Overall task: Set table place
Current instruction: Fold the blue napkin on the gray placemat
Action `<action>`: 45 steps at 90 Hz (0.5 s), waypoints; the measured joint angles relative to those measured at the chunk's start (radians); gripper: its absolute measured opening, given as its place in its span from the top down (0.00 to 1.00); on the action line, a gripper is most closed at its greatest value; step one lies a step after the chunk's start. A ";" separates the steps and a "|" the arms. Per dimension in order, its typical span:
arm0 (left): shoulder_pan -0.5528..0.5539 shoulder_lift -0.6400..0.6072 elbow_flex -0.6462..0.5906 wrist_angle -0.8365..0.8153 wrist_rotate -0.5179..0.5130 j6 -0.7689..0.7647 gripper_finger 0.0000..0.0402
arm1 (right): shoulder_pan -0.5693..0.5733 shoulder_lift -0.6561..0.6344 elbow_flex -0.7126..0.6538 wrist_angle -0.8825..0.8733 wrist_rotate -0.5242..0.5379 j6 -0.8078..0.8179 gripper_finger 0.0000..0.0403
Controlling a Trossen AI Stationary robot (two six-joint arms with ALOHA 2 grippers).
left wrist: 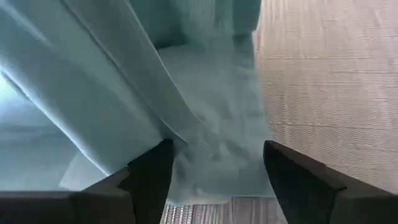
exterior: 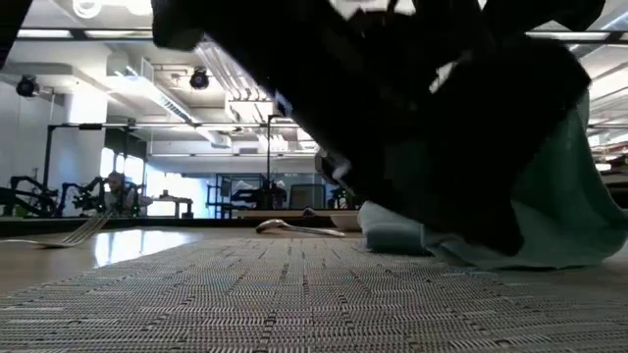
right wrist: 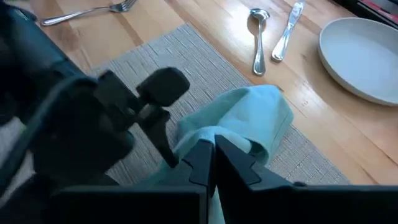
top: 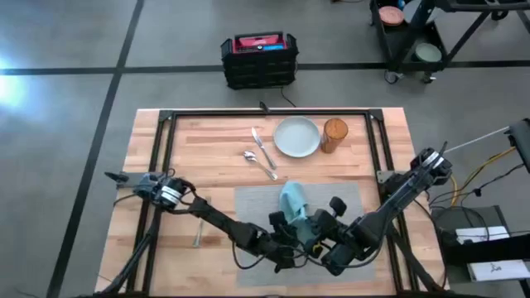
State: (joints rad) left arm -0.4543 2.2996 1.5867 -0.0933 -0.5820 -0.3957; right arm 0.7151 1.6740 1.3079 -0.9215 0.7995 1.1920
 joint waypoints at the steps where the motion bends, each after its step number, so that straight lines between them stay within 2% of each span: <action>1: 0.000 0.002 0.000 0.001 -0.001 -0.005 0.41 | 0.000 0.000 0.000 0.000 0.000 0.000 1.00; 15: 0.003 0.005 0.000 0.014 -0.006 -0.029 0.50 | 0.000 0.000 0.000 0.021 0.000 -0.023 1.00; 45: 0.004 0.002 0.000 0.033 -0.001 -0.006 0.86 | 0.000 0.000 0.000 0.023 0.005 -0.026 1.00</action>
State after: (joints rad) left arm -0.4507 2.3017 1.5871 -0.0605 -0.5832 -0.4015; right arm 0.7151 1.6741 1.3075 -0.8986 0.8047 1.1664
